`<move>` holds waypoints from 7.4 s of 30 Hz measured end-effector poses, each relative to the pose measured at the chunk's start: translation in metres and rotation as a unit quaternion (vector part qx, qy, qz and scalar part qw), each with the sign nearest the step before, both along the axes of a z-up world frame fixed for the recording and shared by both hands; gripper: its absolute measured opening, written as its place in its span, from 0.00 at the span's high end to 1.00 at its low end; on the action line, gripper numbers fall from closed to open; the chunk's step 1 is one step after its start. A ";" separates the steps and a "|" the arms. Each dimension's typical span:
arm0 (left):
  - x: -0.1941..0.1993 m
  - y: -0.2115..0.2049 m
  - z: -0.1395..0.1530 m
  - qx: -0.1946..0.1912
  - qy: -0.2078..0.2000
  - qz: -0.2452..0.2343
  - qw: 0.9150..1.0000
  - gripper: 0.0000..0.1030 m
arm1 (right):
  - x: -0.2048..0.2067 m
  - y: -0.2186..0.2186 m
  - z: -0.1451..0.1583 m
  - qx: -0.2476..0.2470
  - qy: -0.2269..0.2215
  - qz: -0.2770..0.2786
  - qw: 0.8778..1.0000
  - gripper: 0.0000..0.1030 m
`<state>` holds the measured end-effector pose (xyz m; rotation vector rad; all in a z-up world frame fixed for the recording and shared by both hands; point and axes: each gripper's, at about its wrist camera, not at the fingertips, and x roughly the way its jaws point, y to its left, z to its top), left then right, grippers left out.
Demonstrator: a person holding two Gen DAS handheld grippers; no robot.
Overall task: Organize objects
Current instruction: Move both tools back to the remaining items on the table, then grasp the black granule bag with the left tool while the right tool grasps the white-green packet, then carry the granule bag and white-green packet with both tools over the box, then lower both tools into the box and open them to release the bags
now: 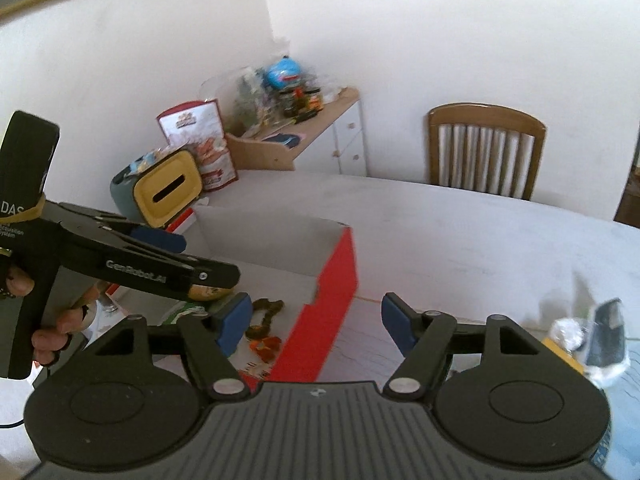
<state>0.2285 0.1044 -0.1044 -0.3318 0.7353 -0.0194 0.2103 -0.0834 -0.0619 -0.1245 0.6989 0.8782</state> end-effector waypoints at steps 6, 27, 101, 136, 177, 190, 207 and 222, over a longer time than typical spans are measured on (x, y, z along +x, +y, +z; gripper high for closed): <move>-0.002 -0.022 0.013 -0.002 -0.019 0.004 1.000 0.12 | 0.006 -0.050 0.001 0.005 -0.003 -0.031 0.999 0.28; 0.033 -0.110 0.029 0.005 -0.039 0.114 0.993 0.01 | 0.033 -0.184 -0.021 0.000 0.005 -0.126 0.992 0.23; 0.190 -0.178 -0.087 -0.012 0.116 0.241 0.963 0.48 | 0.233 -0.180 -0.155 -0.068 0.111 -0.177 0.976 0.74; 0.135 -0.175 -0.029 -0.046 0.022 0.333 0.942 0.67 | 0.152 -0.219 -0.073 -0.022 0.086 -0.179 0.980 0.87; -0.093 -0.111 -0.015 -0.038 -0.036 0.506 0.861 0.67 | 0.031 0.014 0.009 0.009 0.057 -0.030 0.998 0.87; -0.137 -0.080 -0.049 -0.043 -0.002 0.526 0.849 0.67 | 0.014 0.105 -0.011 -0.019 0.057 0.004 0.998 0.87; -0.110 -0.067 -0.097 -0.034 0.042 0.461 0.886 0.67 | 0.021 0.187 -0.075 -0.112 0.026 0.024 0.993 0.87; -0.097 -0.056 -0.128 -0.074 0.093 0.447 0.886 0.67 | 0.036 0.206 -0.110 -0.164 0.051 0.024 0.985 0.87</move>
